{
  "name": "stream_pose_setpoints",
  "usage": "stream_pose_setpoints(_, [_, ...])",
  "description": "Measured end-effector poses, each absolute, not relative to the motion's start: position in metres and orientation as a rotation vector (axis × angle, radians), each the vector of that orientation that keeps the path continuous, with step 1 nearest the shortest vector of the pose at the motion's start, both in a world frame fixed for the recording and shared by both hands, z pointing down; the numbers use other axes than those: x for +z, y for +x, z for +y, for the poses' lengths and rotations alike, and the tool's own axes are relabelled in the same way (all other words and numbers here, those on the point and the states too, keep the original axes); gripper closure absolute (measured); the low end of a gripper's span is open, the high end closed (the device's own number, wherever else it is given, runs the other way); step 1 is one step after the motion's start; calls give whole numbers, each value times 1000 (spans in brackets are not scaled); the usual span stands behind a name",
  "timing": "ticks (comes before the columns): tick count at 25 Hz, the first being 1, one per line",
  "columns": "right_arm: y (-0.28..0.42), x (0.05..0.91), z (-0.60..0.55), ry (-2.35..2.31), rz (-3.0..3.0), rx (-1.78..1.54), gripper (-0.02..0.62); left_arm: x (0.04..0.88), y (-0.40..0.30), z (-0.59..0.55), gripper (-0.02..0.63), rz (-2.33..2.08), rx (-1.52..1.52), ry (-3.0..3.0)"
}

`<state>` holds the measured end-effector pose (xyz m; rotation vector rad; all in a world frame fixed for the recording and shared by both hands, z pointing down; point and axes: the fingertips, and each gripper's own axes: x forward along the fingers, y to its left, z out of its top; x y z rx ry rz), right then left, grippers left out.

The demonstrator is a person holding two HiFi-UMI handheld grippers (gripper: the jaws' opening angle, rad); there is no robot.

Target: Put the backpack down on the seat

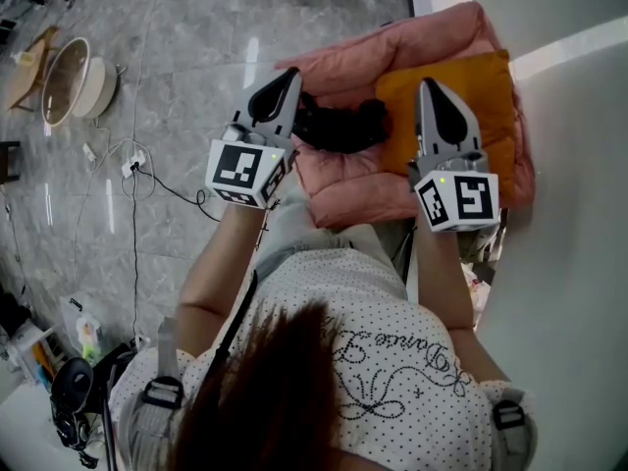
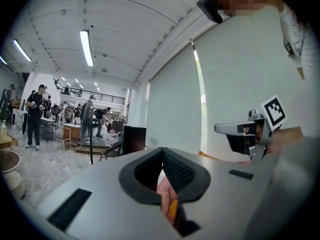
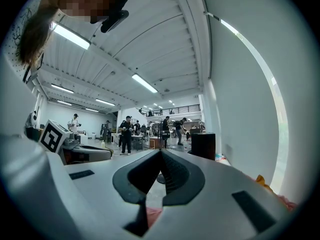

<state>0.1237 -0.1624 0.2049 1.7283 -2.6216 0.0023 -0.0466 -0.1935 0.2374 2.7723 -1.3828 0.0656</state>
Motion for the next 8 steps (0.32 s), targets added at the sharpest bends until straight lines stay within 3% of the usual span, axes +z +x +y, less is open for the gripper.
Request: stream_pose_setpoints(8, [124, 213, -174, 1735, -2615, 12, 586, 248, -50, -205, 603, -1388, 82, 2762])
